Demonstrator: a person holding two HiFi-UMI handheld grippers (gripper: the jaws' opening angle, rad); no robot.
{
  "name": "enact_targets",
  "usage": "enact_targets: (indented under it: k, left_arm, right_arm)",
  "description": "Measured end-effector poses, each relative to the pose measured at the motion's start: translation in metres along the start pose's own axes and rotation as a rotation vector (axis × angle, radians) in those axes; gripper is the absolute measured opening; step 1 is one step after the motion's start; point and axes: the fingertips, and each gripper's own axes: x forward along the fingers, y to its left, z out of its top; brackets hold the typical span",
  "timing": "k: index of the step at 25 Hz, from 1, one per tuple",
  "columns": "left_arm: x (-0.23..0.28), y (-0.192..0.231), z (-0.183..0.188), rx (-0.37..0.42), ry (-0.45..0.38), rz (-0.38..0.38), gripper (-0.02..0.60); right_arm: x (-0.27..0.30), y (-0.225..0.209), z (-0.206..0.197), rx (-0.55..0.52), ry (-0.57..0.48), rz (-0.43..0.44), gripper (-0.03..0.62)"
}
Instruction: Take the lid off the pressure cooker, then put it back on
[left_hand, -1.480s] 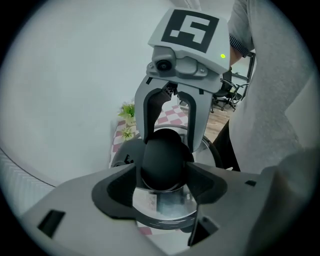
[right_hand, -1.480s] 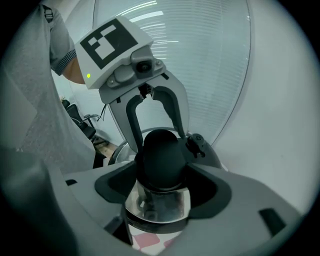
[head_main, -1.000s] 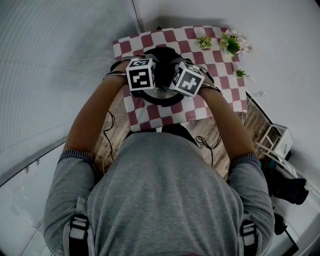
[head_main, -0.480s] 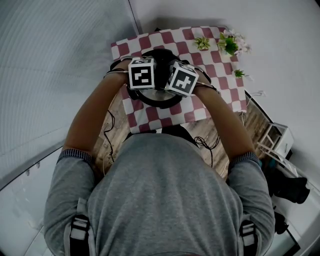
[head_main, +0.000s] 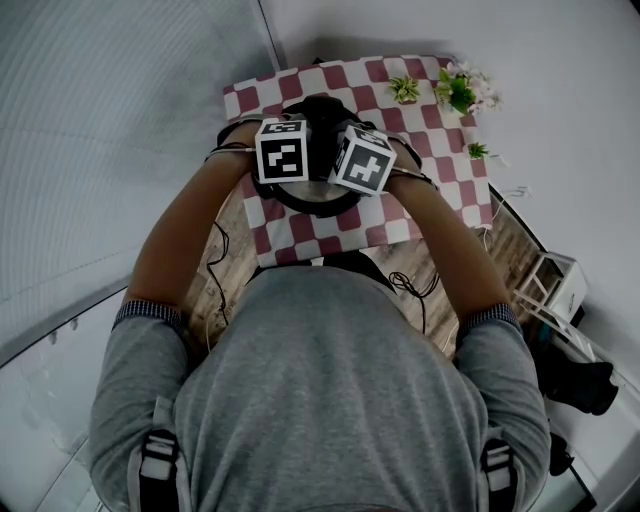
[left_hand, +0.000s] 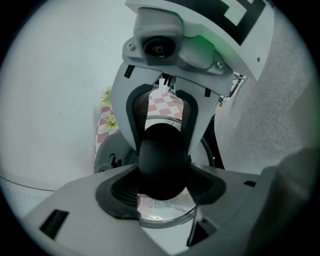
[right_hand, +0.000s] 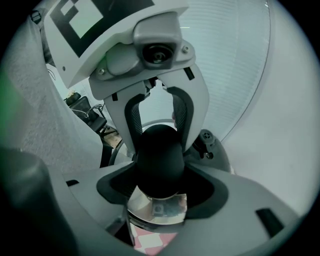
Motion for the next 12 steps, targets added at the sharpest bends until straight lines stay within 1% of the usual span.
enact_targets:
  k: [6, 12]
  left_arm:
    - [-0.014, -0.001, 0.010, -0.013, 0.008, 0.045, 0.301]
    - [-0.027, -0.005, 0.021, -0.044, 0.014, 0.087, 0.301]
  right_arm:
    - [-0.016, 0.000, 0.004, -0.044, -0.018, -0.022, 0.293]
    - [-0.032, 0.005, 0.007, -0.089, -0.044, -0.019, 0.293]
